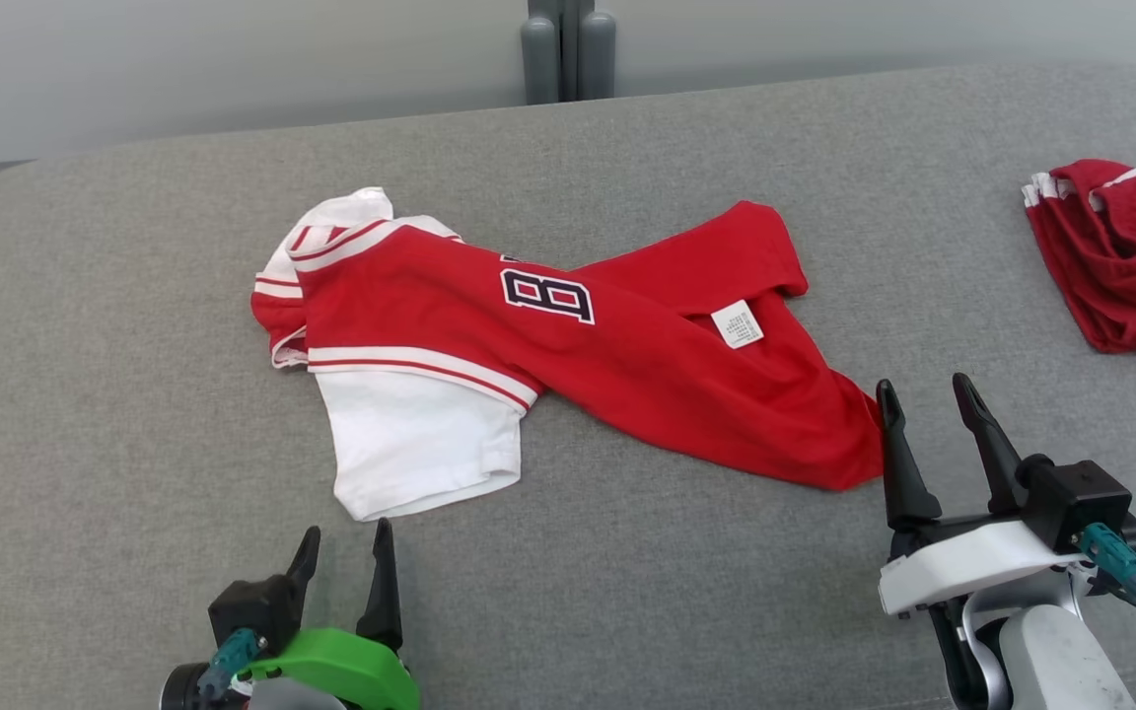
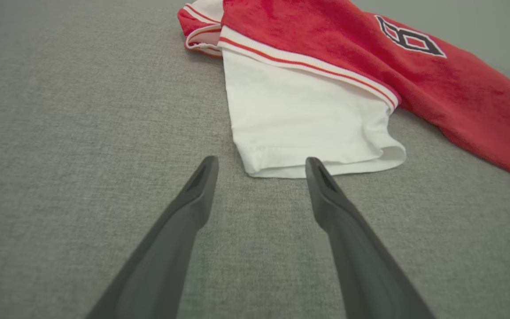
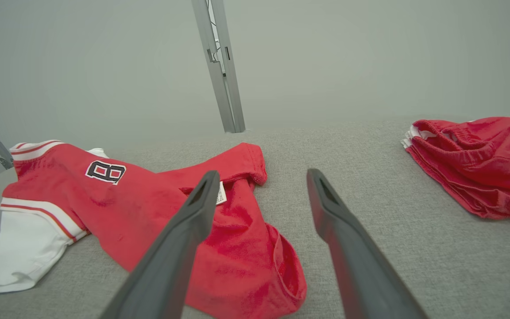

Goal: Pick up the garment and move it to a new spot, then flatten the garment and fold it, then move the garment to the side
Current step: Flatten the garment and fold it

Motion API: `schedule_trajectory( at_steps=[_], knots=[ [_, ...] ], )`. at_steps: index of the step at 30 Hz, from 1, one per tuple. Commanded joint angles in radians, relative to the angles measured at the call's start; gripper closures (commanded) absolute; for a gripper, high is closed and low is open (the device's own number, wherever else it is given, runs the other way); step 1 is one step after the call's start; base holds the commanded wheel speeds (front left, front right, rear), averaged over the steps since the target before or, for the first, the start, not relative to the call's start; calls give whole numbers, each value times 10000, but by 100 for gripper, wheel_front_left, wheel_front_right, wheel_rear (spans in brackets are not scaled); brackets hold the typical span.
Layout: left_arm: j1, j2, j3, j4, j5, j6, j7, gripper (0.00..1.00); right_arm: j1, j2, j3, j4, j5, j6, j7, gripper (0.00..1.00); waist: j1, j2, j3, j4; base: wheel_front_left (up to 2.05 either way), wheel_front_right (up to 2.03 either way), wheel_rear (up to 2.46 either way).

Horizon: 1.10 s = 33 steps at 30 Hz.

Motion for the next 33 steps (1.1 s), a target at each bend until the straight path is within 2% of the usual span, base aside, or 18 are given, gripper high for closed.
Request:
schedule_trajectory(
  at_steps=[1,6,7,8,10,11,17,26,32,33],
  knots=[
    [-335,30,53,219,-130,-32,-28,0,-83,-29,-36,33,-56,-14,-27,0,0,-1,225,-246,0,0,0],
    [-1082,95,406,1365,-512,-84,-125,0,-189,-27,-38,190,-109,-14,-28,0,0,-1,644,-835,0,0,0],
    [-1148,92,432,1451,-563,-129,-139,7,-171,-27,-69,210,-119,-14,-28,0,0,-1,673,-874,0,0,0],
    [-1203,90,426,1556,-581,-175,-149,50,-122,-27,-112,244,-146,-14,-28,0,0,-1,702,-908,0,0,0],
    [-1255,85,405,1689,-657,-265,-161,81,-8,-24,-144,361,-202,-12,-27,0,0,-1,734,-931,0,0,0],
    [-1282,80,419,1698,-691,-327,-138,100,60,-26,-183,463,-211,-14,-28,0,0,-1,751,-928,0,0,0],
    [-1399,70,359,1331,-729,-475,-247,100,121,-22,41,1491,-91,-12,-28,0,0,-1,761,-636,0,0,0],
    [-1411,47,76,576,-568,-345,-269,100,-853,-27,298,2904,168,-14,-28,0,0,-1,826,-73,0,0,0],
    [-1268,41,12,317,-569,-241,-274,100,-1285,-35,156,3338,365,-12,-28,0,0,-1,853,149,0,0,0],
    [-1251,40,11,265,-568,-226,-274,100,-1308,-29,111,3359,409,-12,-28,54,0,-1,846,173,0,0,0]
  ],
)
